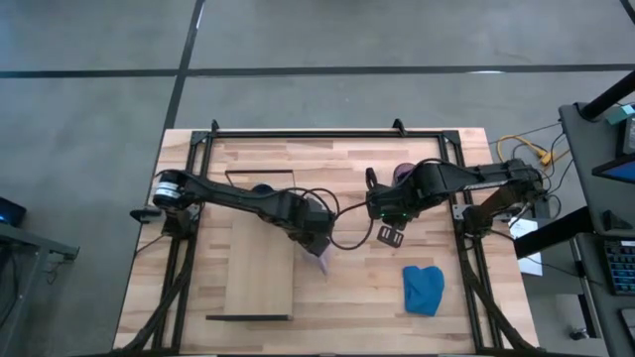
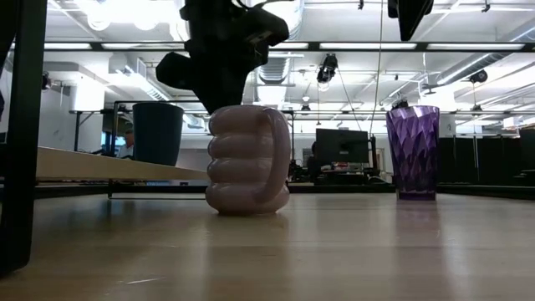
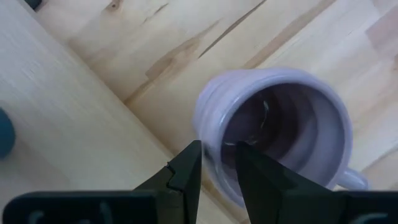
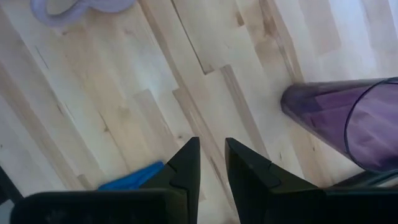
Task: Stack small to large cups/mugs on shelf
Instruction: Put the purple mug on the shelf
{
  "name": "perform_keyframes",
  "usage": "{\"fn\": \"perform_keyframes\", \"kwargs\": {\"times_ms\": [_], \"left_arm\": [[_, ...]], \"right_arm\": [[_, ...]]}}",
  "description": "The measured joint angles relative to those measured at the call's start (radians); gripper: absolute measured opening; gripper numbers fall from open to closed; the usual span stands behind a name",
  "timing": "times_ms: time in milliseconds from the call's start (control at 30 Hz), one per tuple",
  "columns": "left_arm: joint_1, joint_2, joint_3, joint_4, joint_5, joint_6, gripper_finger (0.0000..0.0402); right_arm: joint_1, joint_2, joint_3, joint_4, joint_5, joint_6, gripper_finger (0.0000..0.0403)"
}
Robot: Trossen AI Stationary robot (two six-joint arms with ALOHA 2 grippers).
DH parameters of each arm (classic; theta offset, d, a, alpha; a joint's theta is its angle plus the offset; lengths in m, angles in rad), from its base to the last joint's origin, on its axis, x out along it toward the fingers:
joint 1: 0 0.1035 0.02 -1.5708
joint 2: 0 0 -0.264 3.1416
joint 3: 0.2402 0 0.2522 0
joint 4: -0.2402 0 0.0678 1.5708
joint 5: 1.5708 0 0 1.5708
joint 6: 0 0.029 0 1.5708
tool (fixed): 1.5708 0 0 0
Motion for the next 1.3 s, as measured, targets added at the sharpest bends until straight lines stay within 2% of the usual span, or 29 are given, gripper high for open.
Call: {"fn": "perform_keyframes", "kwargs": {"times_ms": [267,400,500,767,867,1133,1300], "left_arm": [[0.016,0.001,-0.056,0.001,0.071,0.0,0.0083],[0.016,0.002,-0.068,0.0,0.093,0.027,0.0051],[0.016,0.002,-0.055,-0.012,0.099,0.074,0.0015],[0.019,0.0,0.03,-0.027,0.103,0.136,0.0013],[0.019,-0.005,0.091,-0.101,0.115,0.14,0.0012],[0.014,-0.026,0.248,-0.511,0.117,0.167,0.0012],[0.0,-0.049,0.238,-0.495,0.118,0.162,0.0012]], "right_arm": [[0.0,0.0,0.003,0.001,0.0,0.0,0.0068],[0.0,0.0,0.002,0.001,0.0,0.0,0.0068],[0.0,0.0,0.002,0.004,0.0,0.0,0.0068],[0.0,0.0,0.002,0.01,0.0,-0.001,0.0068],[0.0,0.0,0.002,0.013,0.0,-0.002,0.0068],[0.0,0.0,0.002,0.026,0.001,-0.005,0.0068],[0.0,0.0,0.002,0.028,0.001,-0.004,0.0068]]}}
